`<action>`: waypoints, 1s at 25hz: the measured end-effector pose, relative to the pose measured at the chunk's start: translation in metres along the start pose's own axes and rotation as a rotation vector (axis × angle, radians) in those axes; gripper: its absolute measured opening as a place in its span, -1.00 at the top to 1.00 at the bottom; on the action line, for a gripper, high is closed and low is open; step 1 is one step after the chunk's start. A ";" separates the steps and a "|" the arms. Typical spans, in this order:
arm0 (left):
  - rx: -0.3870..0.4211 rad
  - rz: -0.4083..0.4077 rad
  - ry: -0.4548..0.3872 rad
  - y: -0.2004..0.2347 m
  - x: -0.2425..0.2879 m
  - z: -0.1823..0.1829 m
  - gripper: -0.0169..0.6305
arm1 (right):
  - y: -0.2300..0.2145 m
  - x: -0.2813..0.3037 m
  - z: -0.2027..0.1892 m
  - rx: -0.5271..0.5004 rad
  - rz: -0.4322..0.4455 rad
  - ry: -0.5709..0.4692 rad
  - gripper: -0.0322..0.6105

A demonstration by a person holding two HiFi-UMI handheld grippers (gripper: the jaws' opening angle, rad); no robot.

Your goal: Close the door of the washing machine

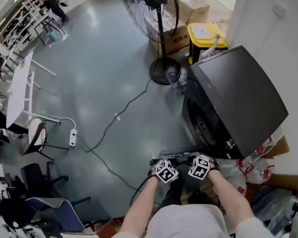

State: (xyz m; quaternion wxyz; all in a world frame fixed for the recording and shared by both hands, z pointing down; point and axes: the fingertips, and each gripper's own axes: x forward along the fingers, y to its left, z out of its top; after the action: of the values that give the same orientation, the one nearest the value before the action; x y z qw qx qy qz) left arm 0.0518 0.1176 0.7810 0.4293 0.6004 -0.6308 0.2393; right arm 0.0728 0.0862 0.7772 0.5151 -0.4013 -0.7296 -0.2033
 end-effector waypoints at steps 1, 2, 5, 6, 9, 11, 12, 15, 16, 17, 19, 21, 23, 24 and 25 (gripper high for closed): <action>0.000 -0.003 -0.003 0.002 0.000 0.001 0.43 | -0.002 0.000 0.001 0.008 -0.006 -0.005 0.42; 0.001 -0.004 -0.004 0.003 0.000 0.002 0.44 | -0.003 0.001 0.002 0.015 -0.010 -0.008 0.42; 0.007 -0.010 -0.004 0.006 0.001 0.003 0.43 | -0.005 0.002 0.002 0.036 -0.019 0.000 0.41; 0.009 -0.014 -0.007 0.007 0.002 0.003 0.43 | -0.007 0.001 0.002 0.044 -0.024 0.004 0.41; 0.008 -0.034 -0.020 0.011 0.002 0.006 0.43 | -0.012 0.002 0.003 0.066 -0.038 0.004 0.41; 0.010 -0.050 -0.020 0.012 0.003 0.008 0.43 | -0.012 0.001 0.004 0.085 -0.035 0.010 0.41; 0.011 -0.058 -0.019 0.012 0.003 0.008 0.43 | -0.012 0.001 0.004 0.092 -0.037 0.017 0.41; 0.007 -0.075 -0.019 0.012 0.000 0.009 0.43 | -0.013 0.001 0.003 0.099 -0.047 0.044 0.41; 0.005 -0.079 -0.019 0.011 0.000 0.009 0.43 | -0.013 0.001 0.003 0.099 -0.048 0.052 0.41; 0.000 -0.082 -0.020 0.011 0.001 0.009 0.43 | -0.012 0.001 0.002 0.099 -0.049 0.060 0.41; -0.014 -0.087 -0.027 0.010 0.000 0.007 0.43 | -0.011 0.002 0.002 0.096 -0.048 0.068 0.41; -0.029 -0.087 -0.040 0.009 0.000 0.008 0.43 | -0.009 0.001 0.002 0.095 -0.039 0.074 0.41; -0.040 -0.087 -0.049 0.009 -0.001 0.009 0.43 | -0.009 0.001 0.001 0.096 -0.039 0.084 0.41; -0.044 -0.086 -0.048 0.009 -0.001 0.008 0.43 | -0.010 0.002 0.001 0.096 -0.044 0.089 0.41; -0.046 -0.086 -0.046 0.009 -0.002 0.008 0.43 | -0.011 0.003 0.001 0.097 -0.047 0.093 0.41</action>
State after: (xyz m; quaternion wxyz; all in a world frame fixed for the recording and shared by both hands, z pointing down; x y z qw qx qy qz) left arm 0.0404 0.1132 0.7773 0.4386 0.6221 -0.6194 0.1923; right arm 0.0630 0.0816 0.7806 0.5623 -0.3486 -0.7232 -0.1982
